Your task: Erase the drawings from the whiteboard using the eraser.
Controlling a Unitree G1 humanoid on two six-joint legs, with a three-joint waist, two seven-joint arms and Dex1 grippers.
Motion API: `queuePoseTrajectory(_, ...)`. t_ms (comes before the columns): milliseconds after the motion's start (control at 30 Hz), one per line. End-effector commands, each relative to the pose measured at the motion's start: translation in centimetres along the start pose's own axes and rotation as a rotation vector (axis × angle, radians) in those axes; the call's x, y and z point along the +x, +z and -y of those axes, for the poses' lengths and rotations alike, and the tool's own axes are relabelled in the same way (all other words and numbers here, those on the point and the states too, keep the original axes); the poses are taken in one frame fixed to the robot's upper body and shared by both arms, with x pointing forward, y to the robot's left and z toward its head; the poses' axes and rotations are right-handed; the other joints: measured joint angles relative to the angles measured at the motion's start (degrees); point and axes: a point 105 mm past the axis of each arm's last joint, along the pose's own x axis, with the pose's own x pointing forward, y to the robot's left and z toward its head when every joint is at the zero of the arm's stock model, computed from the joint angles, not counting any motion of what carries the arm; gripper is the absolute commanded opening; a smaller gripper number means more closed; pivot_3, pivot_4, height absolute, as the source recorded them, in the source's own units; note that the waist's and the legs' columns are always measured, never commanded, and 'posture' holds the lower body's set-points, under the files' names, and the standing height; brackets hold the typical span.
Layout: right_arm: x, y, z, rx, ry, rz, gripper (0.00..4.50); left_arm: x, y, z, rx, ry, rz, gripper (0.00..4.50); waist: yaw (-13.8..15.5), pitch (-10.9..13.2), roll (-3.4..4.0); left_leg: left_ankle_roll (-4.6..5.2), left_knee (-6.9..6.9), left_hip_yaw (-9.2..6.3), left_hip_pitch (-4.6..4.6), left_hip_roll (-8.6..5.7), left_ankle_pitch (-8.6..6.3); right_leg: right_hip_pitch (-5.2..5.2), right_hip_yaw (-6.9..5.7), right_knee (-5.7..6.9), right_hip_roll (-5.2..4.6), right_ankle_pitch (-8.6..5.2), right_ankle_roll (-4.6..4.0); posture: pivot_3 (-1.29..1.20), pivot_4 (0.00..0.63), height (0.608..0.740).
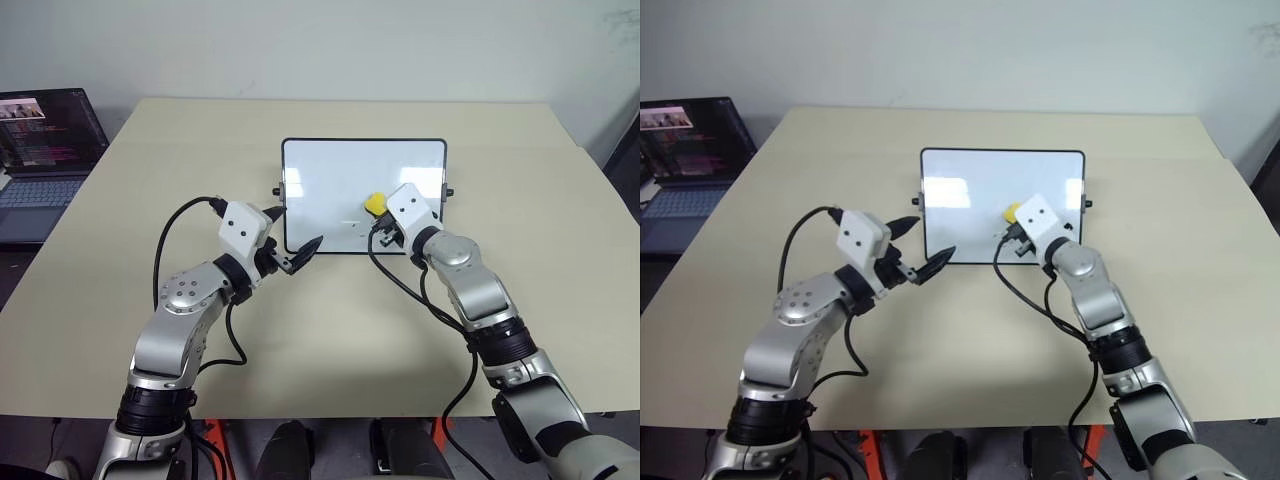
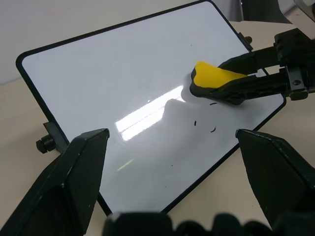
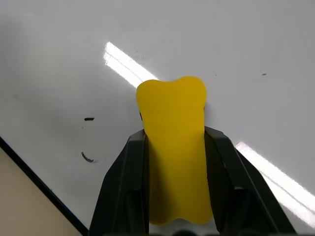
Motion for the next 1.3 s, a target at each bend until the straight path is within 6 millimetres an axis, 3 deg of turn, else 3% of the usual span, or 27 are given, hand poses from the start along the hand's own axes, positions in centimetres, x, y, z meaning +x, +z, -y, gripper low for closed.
queuePoseTrajectory(33, -0.7, -1.5, -0.8, -0.014, 0.026, -0.061, 1.19, -0.2, 1.4, 0.1, 0.029, 0.007, 0.050, 4.50, 0.0, 0.0, 0.00, 0.00, 0.00, 0.00, 0.00, 0.00, 0.00, 0.00, 0.00, 0.00, 0.00, 0.00, 0.00, 0.00, 0.150, 0.740)
queuePoseTrajectory(467, -1.9, -2.5, -2.9, -0.140, 0.144, -0.084, 1.19, -0.5, 1.2, 0.4, 0.019, 0.011, 0.048, 4.50, 0.0, 0.0, 0.00, 0.00, 0.01, 0.01, 0.01, 0.00, 0.00, 0.00, 0.01, 0.00, 0.00, 0.00, 0.00, 0.00, 0.150, 0.740)
queuePoseTrajectory(700, -2.4, -1.4, -1.9, -0.132, 0.139, -0.062, 1.19, -0.6, 1.1, 0.3, 0.019, 0.017, 0.047, 4.50, 0.0, 0.0, -0.01, 0.00, 0.04, -0.01, 0.03, 0.00, 0.00, 0.02, 0.00, 0.03, 0.01, 0.00, 0.00, 0.00, 0.150, 0.740)
queuePoseTrajectory(900, -2.0, 2.4, -0.6, -0.066, 0.087, 0.048, 1.19, -0.3, 1.0, 0.3, 0.016, 0.018, 0.052, 4.50, -0.1, 0.0, -0.01, 0.00, 0.04, 0.01, 0.00, 0.00, 0.00, 0.01, 0.02, 0.01, 0.00, 0.00, 0.00, 0.00, 0.150, 0.740)
queuePoseTrajectory(1067, -0.9, 6.1, -1.2, -0.084, 0.103, 0.136, 1.19, 0.0, 1.1, 0.5, 0.014, 0.010, 0.059, 4.50, -0.1, 0.0, -0.01, -0.01, 0.03, 0.00, 0.01, 0.01, 0.00, -0.02, 0.00, 0.02, 0.02, 0.00, 0.00, 0.00, 0.150, 0.740)
queuePoseTrajectory(1300, -0.1, 7.1, -2.4, -0.089, 0.127, 0.166, 1.19, -0.1, 1.1, 0.4, 0.016, 0.013, 0.058, 4.50, 0.0, 0.0, -0.01, 0.00, 0.03, 0.00, -0.03, -0.01, 0.00, -0.02, 0.01, -0.01, 0.00, 0.00, 0.00, 0.00, 0.150, 0.740)
